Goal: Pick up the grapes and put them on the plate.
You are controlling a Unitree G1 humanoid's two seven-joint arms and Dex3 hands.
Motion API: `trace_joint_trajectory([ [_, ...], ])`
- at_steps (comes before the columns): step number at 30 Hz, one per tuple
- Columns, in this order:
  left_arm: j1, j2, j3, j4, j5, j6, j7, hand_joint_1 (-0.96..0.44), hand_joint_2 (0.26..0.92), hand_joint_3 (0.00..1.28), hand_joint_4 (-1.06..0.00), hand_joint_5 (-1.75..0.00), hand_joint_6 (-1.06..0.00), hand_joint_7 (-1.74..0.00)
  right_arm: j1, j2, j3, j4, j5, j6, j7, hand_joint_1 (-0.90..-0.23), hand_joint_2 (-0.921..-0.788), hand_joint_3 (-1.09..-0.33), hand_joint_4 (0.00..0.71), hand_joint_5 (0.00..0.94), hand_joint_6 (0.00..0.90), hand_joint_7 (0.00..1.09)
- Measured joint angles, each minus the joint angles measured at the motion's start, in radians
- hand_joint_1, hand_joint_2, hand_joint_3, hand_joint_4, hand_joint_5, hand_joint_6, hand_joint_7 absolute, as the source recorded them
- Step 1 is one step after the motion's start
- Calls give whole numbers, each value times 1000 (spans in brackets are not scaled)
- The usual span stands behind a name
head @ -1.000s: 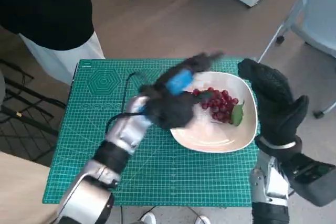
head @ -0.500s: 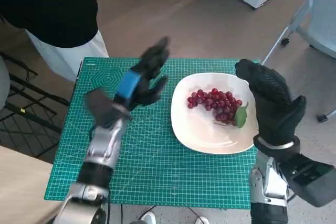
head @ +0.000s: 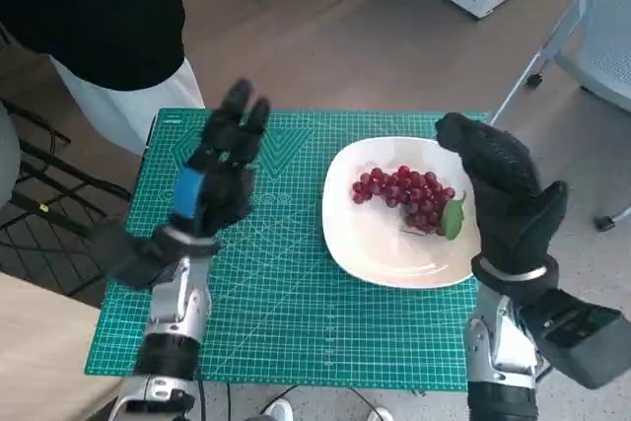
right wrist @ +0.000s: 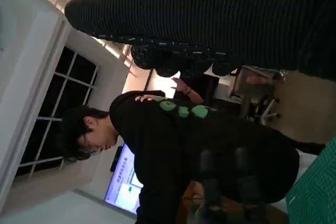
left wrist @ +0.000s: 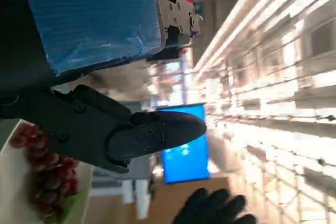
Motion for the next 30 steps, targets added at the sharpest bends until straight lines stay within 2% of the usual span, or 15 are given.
trace_joint_trajectory([
  [9, 29, -17, 10, 15, 2, -64, -4, -635, 921, 444, -181, -24, -240, -46, 4, 1, 8, 4, 2, -1, 11, -450, -921, -523, 332, 0, 92, 458],
  [19, 86, -28, 1, -38, -1, -66, -13, -631, 921, 336, -199, -14, -265, -39, 18, 0, 17, 4, 3, -1, 27, -435, -921, -522, 333, 1, 91, 461],
  [30, 131, -45, -11, -117, -5, -55, -18, -629, 921, 312, -220, -16, -290, -39, 43, -9, 19, -9, 2, -4, 37, -439, -921, -515, 335, 1, 99, 460],
])
